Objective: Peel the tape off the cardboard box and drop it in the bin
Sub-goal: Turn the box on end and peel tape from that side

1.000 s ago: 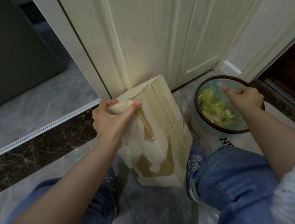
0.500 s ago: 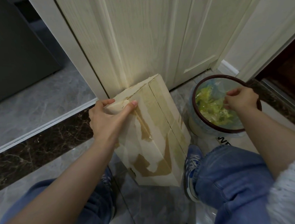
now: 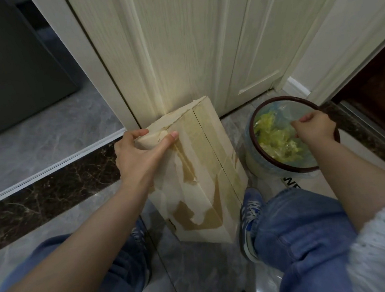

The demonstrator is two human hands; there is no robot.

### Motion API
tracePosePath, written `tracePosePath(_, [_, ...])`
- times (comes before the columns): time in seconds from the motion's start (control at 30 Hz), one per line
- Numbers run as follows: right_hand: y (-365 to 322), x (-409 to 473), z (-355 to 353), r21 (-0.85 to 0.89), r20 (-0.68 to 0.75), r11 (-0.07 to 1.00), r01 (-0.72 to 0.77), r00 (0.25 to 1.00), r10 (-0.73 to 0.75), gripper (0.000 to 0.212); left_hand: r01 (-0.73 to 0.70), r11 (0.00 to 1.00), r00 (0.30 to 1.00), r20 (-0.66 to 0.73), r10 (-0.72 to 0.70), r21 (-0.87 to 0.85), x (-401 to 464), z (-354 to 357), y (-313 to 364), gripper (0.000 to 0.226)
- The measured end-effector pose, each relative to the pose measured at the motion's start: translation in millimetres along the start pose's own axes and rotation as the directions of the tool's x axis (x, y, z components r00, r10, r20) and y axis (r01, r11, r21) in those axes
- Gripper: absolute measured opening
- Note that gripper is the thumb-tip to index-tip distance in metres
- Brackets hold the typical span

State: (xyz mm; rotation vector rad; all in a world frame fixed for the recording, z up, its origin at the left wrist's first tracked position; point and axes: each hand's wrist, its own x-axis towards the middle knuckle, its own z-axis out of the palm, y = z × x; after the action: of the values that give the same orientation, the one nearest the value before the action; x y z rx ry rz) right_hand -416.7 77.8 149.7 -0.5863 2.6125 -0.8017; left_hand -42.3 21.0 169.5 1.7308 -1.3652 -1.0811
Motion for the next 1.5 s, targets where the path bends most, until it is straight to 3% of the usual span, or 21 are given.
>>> tracePosePath(0.13, [-15,-10,2,0.005,0.051,0.994,0.105,0.993,-0.105,0.024,-0.002,1.0,1.0,0.001,0.002,-0.003,0,-1,-1,0.093])
tracePosePath(0.3, [-47,-45,13,0.146,0.15,0.94,0.309,0.932,-0.33,0.02,-0.028,1.0,0.999,0.033,0.028,-0.015,2,-10,-4,0.091])
tracePosePath(0.4, [-70,-81,11,0.254,0.224,0.87,0.422,0.849,-0.478,0.027,-0.061,0.998,0.997,0.041,0.062,-0.016,-2,-17,-4,0.087])
tracePosePath(0.5, [-81,-121,1,0.32,0.39,0.813,0.486,0.714,-0.581,0.038,-0.105,0.994,0.994,0.044,0.105,-0.001,-7,-25,-3,0.082])
tracePosePath(0.63, [-70,-154,-4,0.307,0.527,0.795,0.523,0.602,-0.6,0.056,-0.183,0.983,0.981,0.068,0.18,0.028,-13,-38,-8,0.074])
tracePosePath(0.77, [-60,-156,5,0.205,0.592,0.826,0.524,0.606,-0.531,0.072,-0.236,0.971,0.968,0.095,0.23,0.05,-19,-49,-12,0.076])
tracePosePath(1.03, [-70,-150,24,0.102,0.554,0.786,0.61,0.621,-0.554,0.087,-0.278,0.96,0.954,0.124,0.273,0.025,-19,-64,-17,0.073])
tracePosePath(1.33, [-85,-156,49,0.042,0.57,0.745,0.666,0.596,-0.565,0.079,-0.335,0.941,0.937,0.119,0.329,0.036,-18,-71,-16,0.072])
tracePosePath(1.5, [-89,-160,50,0.148,0.526,0.769,0.622,0.609,-0.594,0.068,-0.317,0.948,0.945,0.099,0.312,0.039,-20,-72,-16,0.074])
